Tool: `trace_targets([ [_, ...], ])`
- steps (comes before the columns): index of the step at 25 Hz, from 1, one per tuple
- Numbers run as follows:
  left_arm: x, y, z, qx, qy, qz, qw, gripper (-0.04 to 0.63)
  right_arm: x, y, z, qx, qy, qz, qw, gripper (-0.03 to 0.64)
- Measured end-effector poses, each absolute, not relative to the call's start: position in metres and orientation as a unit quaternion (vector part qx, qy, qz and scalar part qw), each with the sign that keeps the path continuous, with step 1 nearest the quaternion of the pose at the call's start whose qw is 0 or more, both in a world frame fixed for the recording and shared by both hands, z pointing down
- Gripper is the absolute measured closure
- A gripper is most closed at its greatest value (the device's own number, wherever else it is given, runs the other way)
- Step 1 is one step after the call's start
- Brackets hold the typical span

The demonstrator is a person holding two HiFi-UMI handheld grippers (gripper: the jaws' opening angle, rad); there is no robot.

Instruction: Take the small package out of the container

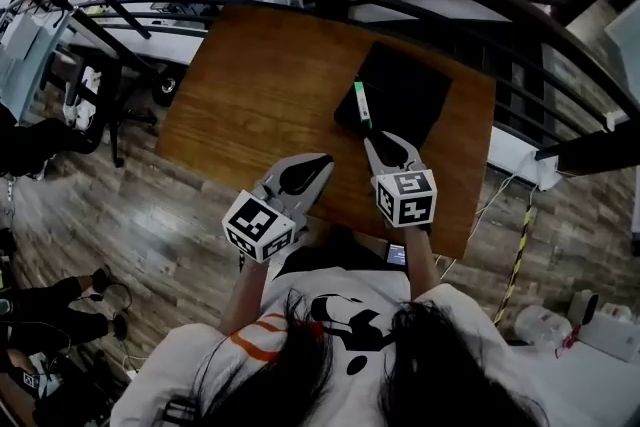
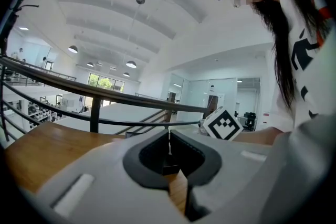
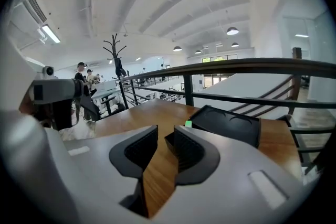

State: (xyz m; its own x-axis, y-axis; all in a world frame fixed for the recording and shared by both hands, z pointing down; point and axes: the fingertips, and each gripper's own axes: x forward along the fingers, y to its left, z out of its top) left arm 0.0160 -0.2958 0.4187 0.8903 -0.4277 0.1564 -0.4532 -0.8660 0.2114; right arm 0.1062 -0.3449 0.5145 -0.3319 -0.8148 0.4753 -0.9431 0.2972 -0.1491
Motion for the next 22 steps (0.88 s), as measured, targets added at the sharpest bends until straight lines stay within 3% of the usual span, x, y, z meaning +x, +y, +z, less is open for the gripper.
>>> trace_targets([
  [9, 0.015, -0.309, 0.442, 0.957, -0.244, 0.079, 0.137, 0.595, 0.120, -0.399, 0.575, 0.544, -0.782, 0.237, 0.191, 0.430],
  [22, -0.004, -0.320, 0.457, 0.944, -0.274, 0.103, 0.154, 0.595, 0.121, -0.434, 0.639, 0.534, -0.755, 0.270, 0.268, 0.411],
])
